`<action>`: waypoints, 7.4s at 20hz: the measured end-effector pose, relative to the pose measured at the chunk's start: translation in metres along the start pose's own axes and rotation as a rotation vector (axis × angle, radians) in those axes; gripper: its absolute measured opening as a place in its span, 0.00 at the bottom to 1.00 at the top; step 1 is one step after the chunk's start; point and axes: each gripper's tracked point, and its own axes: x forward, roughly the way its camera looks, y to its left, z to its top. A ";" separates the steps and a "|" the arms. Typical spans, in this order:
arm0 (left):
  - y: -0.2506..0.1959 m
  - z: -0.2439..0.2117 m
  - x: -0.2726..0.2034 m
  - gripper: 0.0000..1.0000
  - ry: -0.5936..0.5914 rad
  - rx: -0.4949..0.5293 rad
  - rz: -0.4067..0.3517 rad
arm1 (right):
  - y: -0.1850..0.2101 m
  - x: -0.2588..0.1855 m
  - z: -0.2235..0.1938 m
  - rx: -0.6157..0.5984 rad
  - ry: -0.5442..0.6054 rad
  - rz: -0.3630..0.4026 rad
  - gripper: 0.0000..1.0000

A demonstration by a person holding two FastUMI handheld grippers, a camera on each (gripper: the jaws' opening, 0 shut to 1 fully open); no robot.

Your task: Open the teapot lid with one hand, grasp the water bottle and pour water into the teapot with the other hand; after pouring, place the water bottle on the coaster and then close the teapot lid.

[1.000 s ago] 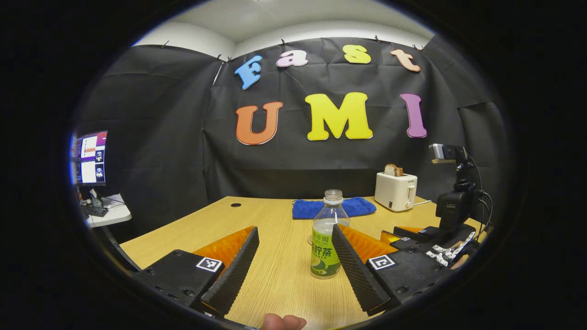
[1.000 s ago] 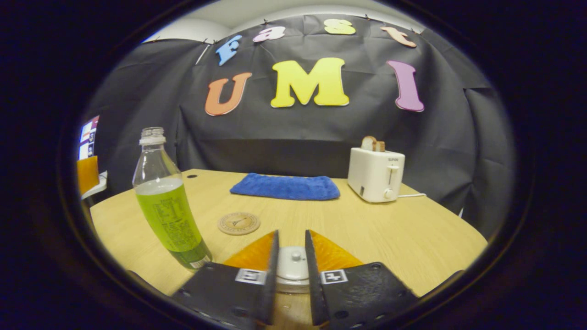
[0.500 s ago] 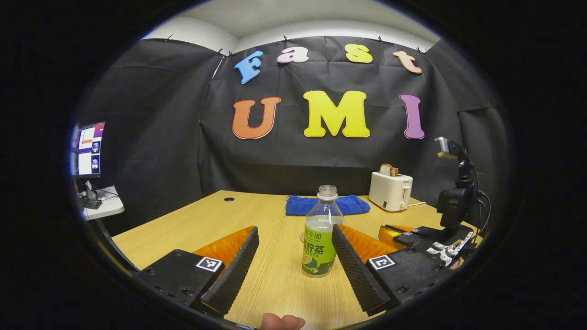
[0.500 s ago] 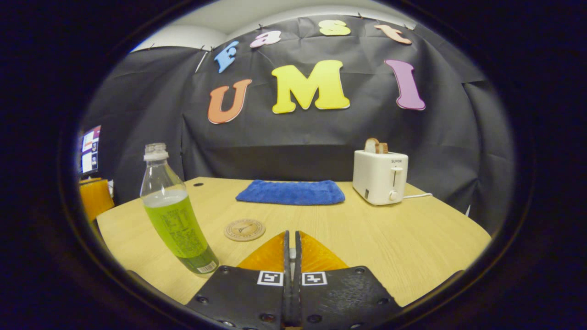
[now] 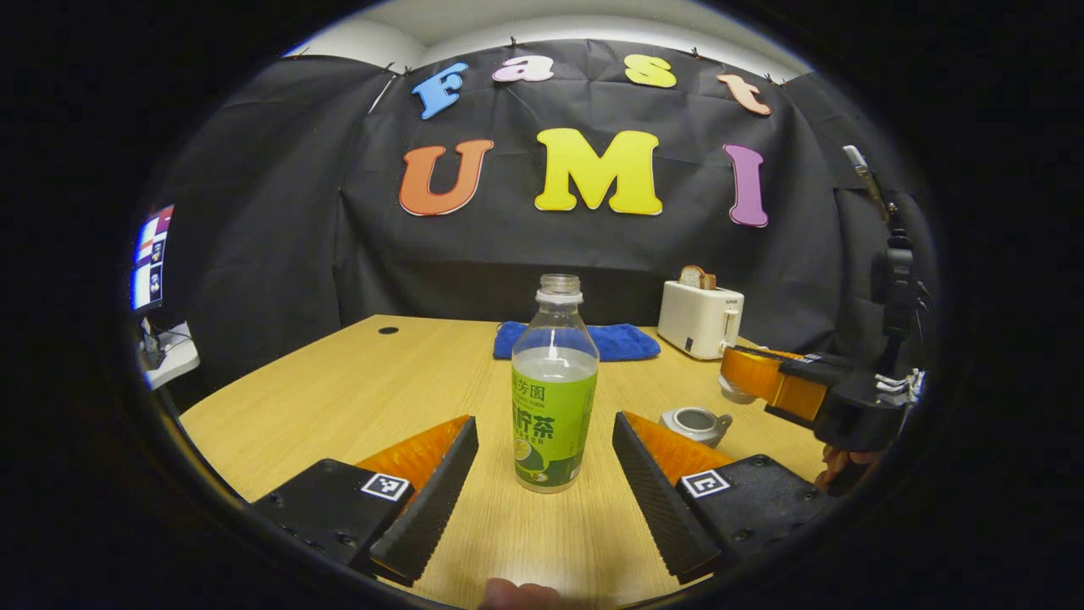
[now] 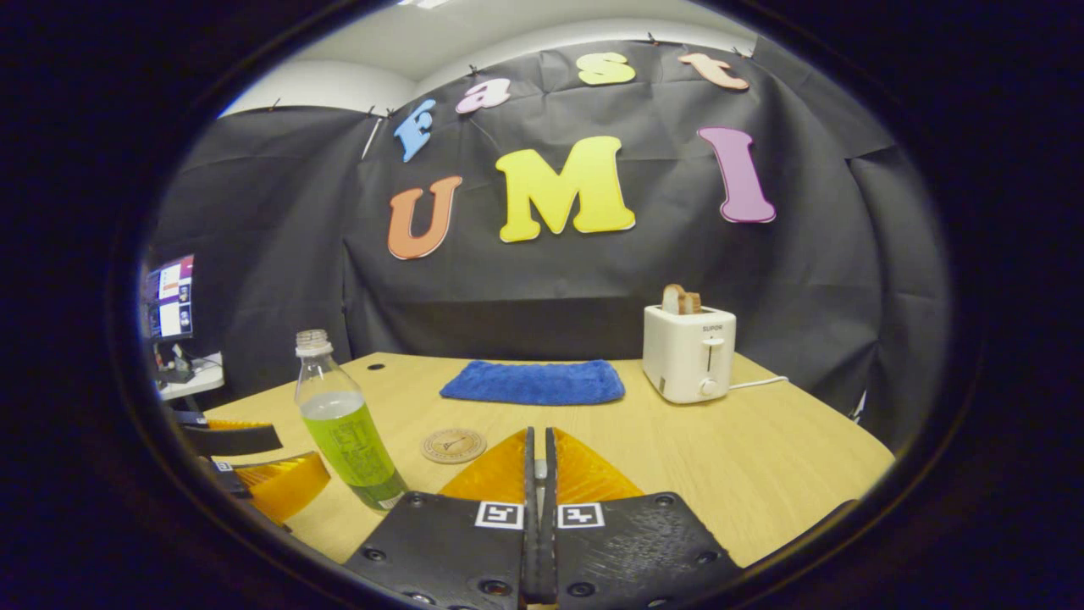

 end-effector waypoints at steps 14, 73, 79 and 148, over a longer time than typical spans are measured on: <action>-0.003 -0.033 0.055 0.99 0.088 -0.001 0.007 | -0.033 -0.023 0.001 -0.001 0.001 -0.017 0.00; 0.001 0.041 0.063 0.74 0.331 1.912 0.242 | -0.140 -0.063 -0.027 0.065 0.005 -0.086 0.00; -0.004 0.049 0.064 0.74 0.334 2.011 0.255 | -0.141 -0.065 -0.027 0.071 0.004 -0.083 0.00; -0.009 0.062 0.136 0.74 -0.111 0.081 -0.062 | -0.117 -0.065 -0.014 0.083 0.014 -0.099 0.00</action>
